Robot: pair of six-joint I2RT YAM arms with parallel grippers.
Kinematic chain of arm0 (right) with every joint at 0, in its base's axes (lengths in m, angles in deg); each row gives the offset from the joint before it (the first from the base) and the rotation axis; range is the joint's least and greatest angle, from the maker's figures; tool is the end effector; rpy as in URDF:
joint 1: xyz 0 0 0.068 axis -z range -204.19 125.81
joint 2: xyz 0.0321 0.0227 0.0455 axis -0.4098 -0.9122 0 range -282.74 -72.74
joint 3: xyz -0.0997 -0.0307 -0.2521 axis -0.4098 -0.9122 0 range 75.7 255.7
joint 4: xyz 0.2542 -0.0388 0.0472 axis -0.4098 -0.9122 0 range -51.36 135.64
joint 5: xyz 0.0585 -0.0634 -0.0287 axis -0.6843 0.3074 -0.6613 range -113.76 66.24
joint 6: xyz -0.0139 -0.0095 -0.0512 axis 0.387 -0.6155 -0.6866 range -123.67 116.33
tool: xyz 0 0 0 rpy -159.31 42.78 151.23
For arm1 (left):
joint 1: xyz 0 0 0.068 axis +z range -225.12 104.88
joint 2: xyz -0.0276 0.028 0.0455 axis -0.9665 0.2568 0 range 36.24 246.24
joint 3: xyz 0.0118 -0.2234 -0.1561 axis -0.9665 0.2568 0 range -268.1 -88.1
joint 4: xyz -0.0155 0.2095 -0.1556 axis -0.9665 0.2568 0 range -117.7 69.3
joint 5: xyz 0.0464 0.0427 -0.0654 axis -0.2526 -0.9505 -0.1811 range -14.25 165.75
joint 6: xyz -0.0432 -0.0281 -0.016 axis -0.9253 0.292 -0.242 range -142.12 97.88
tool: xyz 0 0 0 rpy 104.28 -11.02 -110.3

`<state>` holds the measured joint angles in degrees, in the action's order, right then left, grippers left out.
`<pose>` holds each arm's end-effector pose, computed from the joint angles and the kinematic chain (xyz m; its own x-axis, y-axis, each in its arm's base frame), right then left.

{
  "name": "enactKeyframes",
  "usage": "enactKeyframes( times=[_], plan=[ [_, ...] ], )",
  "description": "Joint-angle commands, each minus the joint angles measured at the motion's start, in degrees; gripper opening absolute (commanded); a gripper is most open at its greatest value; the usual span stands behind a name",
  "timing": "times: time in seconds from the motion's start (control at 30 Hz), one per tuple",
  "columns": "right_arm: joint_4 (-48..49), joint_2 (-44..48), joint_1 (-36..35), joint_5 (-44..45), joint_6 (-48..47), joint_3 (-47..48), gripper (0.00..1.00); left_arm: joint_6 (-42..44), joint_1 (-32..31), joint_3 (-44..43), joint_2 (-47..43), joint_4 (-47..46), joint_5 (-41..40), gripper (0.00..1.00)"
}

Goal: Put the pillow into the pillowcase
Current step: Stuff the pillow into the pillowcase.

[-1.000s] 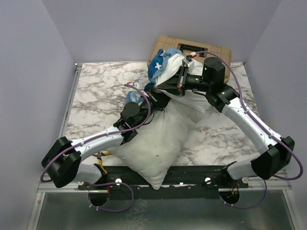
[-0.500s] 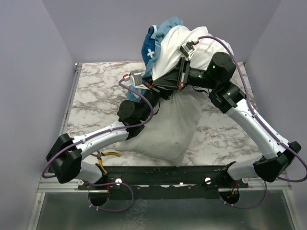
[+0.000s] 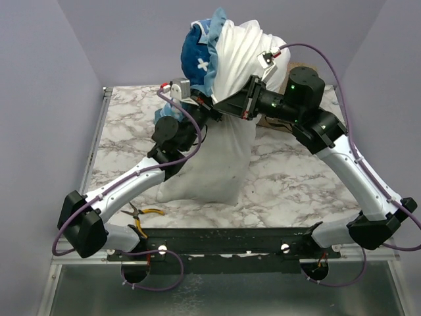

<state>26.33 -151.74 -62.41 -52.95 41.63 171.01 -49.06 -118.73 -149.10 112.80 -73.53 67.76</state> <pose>0.2194 0.1948 0.4936 -0.6849 0.2504 -0.6843 -0.6198 0.2936 0.7278 0.2243 -0.2068 0.4174 0.0553 -0.6723 -0.7382 0.6968 0.5556 -0.4537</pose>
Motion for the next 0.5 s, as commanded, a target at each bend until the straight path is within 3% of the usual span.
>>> enactKeyframes(
  times=[0.0, 0.17, 0.37, 0.4, 0.47],
  plan=[
    [-16.07, -1.26, -2.95, 1.3, -8.71, 2.69, 0.0, -6.35, 6.83, -7.67, -3.29, 5.35, 1.32, 0.0],
    [-18.6, -7.56, -3.05, -2.68, -15.65, 4.84, 0.0, -20.14, 11.1, -2.19, -2.44, 6.64, 1.73, 0.0],
    [-18.57, -11.91, -3.24, -7.29, -15.97, 1.83, 0.02, -27.88, 16.09, 5.41, -4.82, 9.35, -1.44, 0.0],
    [-19.1, -12.18, -3.24, -6.34, -16.77, 2.4, 0.08, -29.19, 17.32, 6.23, -5.37, 10.88, -1.79, 0.0],
    [-21.52, -12.27, -3.22, -1.28, -19.58, 4.96, 0.36, -31.36, 19.91, 7.91, -6.0, 12.27, -1.27, 0.0]
  ],
)
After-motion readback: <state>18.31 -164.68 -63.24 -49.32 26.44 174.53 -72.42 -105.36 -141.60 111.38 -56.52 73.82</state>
